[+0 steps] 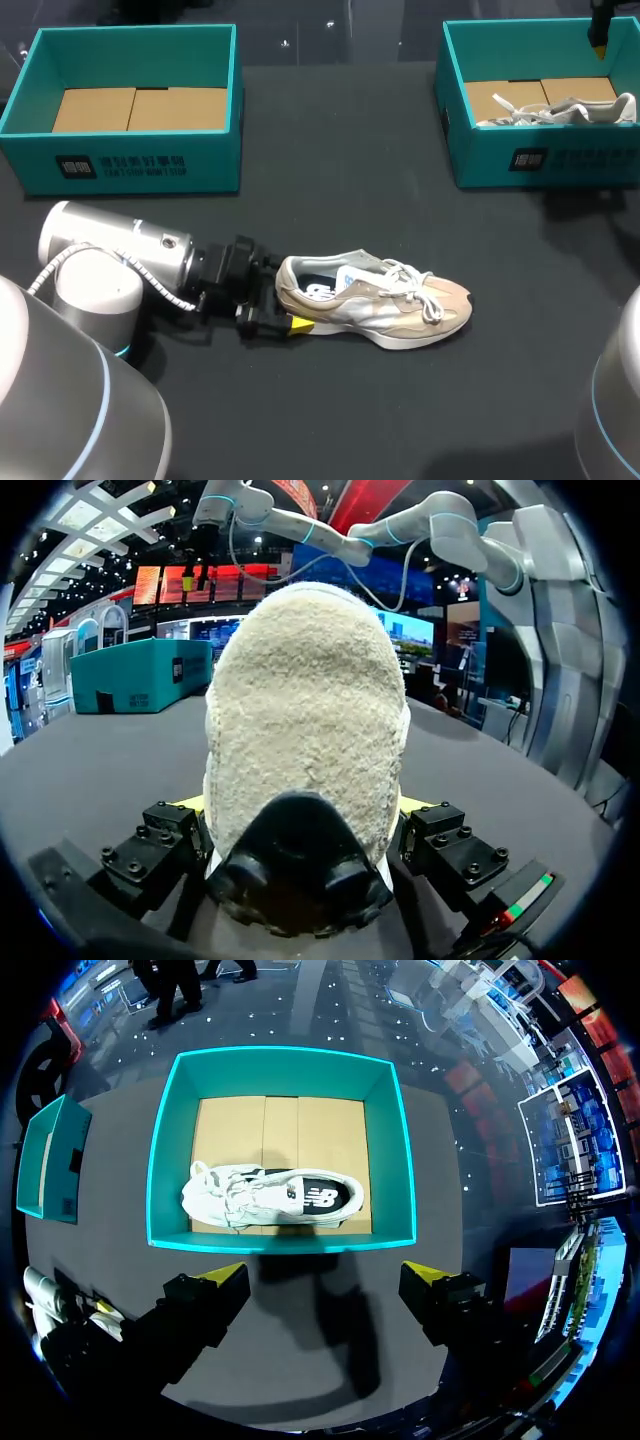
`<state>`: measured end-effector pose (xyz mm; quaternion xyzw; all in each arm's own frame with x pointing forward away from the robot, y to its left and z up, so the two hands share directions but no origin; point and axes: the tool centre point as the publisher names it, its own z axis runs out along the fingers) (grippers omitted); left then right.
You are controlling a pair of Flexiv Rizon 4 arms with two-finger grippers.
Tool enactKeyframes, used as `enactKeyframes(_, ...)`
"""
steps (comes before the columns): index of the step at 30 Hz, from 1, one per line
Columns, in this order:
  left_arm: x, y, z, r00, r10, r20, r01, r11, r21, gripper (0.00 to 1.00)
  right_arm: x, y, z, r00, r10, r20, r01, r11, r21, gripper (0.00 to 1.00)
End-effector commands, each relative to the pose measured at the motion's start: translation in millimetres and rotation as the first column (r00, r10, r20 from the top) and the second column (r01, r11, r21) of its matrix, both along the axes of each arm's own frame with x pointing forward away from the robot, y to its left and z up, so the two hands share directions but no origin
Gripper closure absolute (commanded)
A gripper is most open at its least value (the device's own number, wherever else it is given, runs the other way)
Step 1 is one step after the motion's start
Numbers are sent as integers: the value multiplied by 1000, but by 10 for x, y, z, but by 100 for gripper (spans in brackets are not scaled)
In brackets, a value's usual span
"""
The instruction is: Take the shoe out of the shoebox, open the shoe tongue, remove and reinsert the insole, then place the shoe into the shoebox
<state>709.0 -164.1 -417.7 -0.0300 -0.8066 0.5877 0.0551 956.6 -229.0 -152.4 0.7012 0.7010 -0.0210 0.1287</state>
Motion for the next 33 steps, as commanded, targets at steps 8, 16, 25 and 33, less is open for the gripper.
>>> enactKeyframes(8,-48,-69,-44,1000,2,9,-2,1000,-7,100,3,-2,0,1000,0,-1,0,1000,1,0)
enactKeyframes(16,-51,57,-24,999,33,1,-33,999,0,100,3,-2,0,1000,0,-1,0,1000,1,0)
enactKeyframes(25,-64,168,-25,999,38,-7,-38,999,2,100,3,-2,0,1000,0,-1,0,1000,1,0)
enactKeyframes(33,-87,175,-29,998,55,-19,-55,998,-1,100,3,-2,0,1000,0,-1,0,1000,1,0)
